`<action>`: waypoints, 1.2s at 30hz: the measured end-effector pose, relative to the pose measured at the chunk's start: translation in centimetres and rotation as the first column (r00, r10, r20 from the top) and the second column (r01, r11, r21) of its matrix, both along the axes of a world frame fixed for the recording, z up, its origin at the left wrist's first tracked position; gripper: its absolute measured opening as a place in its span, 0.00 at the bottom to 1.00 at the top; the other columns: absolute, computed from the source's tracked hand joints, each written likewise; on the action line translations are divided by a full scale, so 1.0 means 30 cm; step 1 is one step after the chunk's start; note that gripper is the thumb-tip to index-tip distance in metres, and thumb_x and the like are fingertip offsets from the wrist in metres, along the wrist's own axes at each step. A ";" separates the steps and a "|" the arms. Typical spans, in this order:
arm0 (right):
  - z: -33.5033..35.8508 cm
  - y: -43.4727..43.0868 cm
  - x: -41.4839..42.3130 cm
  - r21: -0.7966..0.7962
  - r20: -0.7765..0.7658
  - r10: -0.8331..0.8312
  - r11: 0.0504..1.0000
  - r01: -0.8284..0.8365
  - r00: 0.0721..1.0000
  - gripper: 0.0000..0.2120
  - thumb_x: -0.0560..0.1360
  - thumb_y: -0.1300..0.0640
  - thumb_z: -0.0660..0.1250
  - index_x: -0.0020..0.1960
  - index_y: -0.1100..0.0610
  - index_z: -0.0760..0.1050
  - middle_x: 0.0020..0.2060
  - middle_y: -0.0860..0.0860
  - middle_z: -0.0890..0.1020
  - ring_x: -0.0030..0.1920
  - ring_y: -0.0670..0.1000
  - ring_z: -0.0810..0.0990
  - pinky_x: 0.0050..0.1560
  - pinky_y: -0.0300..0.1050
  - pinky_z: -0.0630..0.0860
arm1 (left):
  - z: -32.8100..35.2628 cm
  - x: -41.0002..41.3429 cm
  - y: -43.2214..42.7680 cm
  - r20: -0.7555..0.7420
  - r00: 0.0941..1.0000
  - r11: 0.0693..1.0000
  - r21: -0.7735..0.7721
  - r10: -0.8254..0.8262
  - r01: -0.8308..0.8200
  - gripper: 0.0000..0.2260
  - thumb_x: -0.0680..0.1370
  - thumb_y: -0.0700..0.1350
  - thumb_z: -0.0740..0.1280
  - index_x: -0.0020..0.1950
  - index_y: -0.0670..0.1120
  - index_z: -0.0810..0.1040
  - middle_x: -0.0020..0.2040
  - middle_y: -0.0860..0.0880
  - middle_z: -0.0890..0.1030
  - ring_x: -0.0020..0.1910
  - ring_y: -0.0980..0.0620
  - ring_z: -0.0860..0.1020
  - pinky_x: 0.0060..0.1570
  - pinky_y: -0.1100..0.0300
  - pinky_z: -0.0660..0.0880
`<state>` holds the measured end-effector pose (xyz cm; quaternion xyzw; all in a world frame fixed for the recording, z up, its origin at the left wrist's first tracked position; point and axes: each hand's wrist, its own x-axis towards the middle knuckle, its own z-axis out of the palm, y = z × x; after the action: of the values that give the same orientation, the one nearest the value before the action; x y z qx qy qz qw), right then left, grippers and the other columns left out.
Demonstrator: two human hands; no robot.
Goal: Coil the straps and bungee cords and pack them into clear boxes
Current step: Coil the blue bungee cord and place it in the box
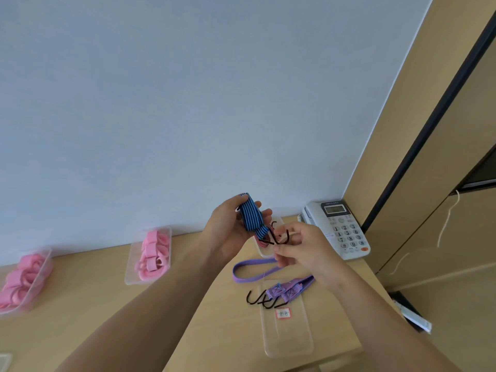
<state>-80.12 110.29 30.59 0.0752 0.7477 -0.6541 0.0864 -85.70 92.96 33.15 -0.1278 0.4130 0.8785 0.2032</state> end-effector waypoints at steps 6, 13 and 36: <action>-0.027 -0.020 -0.062 -0.332 0.120 -0.192 0.917 0.222 0.974 0.08 0.75 0.75 0.66 0.52 0.66 0.78 0.42 0.63 0.85 0.40 0.58 0.84 0.44 0.50 0.83 | -0.047 -0.032 -0.001 0.081 0.993 0.996 0.031 -0.082 0.080 0.08 0.84 0.42 0.63 0.51 0.39 0.77 0.60 0.38 0.81 0.62 0.35 0.78 0.71 0.36 0.68; -0.074 -0.051 -0.132 -0.457 0.158 -0.102 0.874 0.164 0.982 0.13 0.82 0.65 0.57 0.57 0.70 0.78 0.49 0.62 0.84 0.47 0.56 0.84 0.54 0.54 0.82 | -0.128 -0.084 -0.003 0.115 0.986 0.993 -0.018 -0.117 0.120 0.19 0.83 0.45 0.64 0.70 0.34 0.73 0.59 0.38 0.82 0.51 0.39 0.80 0.62 0.39 0.74; -0.210 0.037 -0.354 -0.321 0.084 0.105 0.944 -0.073 0.991 0.26 0.71 0.79 0.60 0.59 0.56 0.82 0.55 0.58 0.84 0.58 0.56 0.82 0.62 0.48 0.76 | -0.293 -0.285 0.031 0.210 0.954 0.975 -0.003 -0.215 0.221 0.13 0.85 0.42 0.60 0.66 0.39 0.77 0.67 0.33 0.78 0.65 0.31 0.78 0.62 0.24 0.71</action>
<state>-90.75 111.40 24.28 0.0591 0.6303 -0.7565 0.1643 -94.25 93.88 24.37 -0.1756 0.4124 0.8269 0.3394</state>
